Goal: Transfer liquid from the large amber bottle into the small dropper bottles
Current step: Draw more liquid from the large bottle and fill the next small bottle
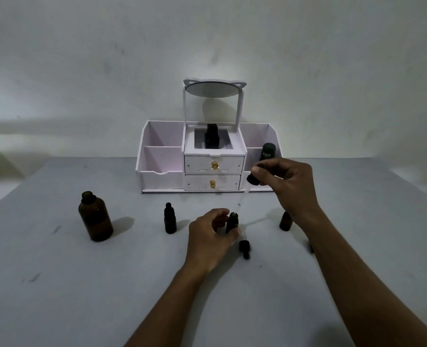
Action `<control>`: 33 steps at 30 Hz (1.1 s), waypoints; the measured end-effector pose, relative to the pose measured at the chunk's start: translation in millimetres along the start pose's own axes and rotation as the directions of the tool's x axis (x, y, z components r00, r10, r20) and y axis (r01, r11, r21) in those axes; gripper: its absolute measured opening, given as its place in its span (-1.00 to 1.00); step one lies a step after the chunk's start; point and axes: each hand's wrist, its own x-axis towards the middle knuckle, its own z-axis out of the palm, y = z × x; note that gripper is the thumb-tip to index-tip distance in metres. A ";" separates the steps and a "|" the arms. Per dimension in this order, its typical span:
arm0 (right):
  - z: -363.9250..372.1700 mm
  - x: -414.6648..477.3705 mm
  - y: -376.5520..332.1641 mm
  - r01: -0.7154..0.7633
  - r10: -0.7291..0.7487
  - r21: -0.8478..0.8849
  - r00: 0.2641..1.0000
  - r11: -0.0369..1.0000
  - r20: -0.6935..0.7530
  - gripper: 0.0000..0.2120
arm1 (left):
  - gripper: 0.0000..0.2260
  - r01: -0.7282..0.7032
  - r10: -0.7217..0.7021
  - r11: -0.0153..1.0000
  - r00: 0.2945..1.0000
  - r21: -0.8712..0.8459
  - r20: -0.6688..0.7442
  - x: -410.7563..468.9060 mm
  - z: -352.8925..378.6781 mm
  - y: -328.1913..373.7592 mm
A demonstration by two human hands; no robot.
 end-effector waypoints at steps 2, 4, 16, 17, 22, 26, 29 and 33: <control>2.5 -1.5 3.0 -0.004 0.004 -0.016 1.000 1.000 0.007 -0.92 | -0.56 -0.016 0.016 1.000 1.000 0.003 -0.005 -0.4 0.4 -1.8; 5.1 -2.5 5.3 -0.012 0.013 -0.027 1.000 1.000 0.012 -0.92 | -0.63 -0.041 0.041 0.999 0.999 0.021 -0.013 -0.8 0.6 -2.7; 12.2 -4.7 10.4 -0.016 0.017 -0.069 1.000 0.997 0.015 -0.93 | -0.70 -0.067 0.067 0.998 0.997 0.007 -0.034 0.7 -0.5 -3.6; 12.8 -4.5 10.9 -0.015 0.016 -0.069 1.000 0.997 0.011 -0.94 | -0.70 -0.069 0.069 0.998 0.997 0.007 -0.036 0.6 -0.5 -3.5; 15.0 -2.7 11.2 -0.005 0.005 -0.080 1.000 0.997 0.006 -0.92 | -0.69 -0.073 0.073 0.997 0.997 0.015 -0.040 0.8 -0.6 -3.1; 16.3 -4.2 9.0 0.004 -0.002 -0.086 1.000 0.996 0.025 -0.93 | -0.70 -0.080 0.081 0.997 0.996 0.010 -0.048 1.4 0.2 -3.1; 16.1 -5.0 6.8 0.008 -0.004 -0.091 0.999 0.996 0.039 -0.94 | -0.71 -0.071 0.071 0.997 0.997 -0.002 -0.042 1.2 0.1 -2.9; 15.4 -5.0 2.7 -0.002 0.008 -0.096 0.998 0.995 0.063 -0.95 | -0.69 -0.062 0.062 0.998 0.997 0.008 -0.041 0.5 0.1 -2.6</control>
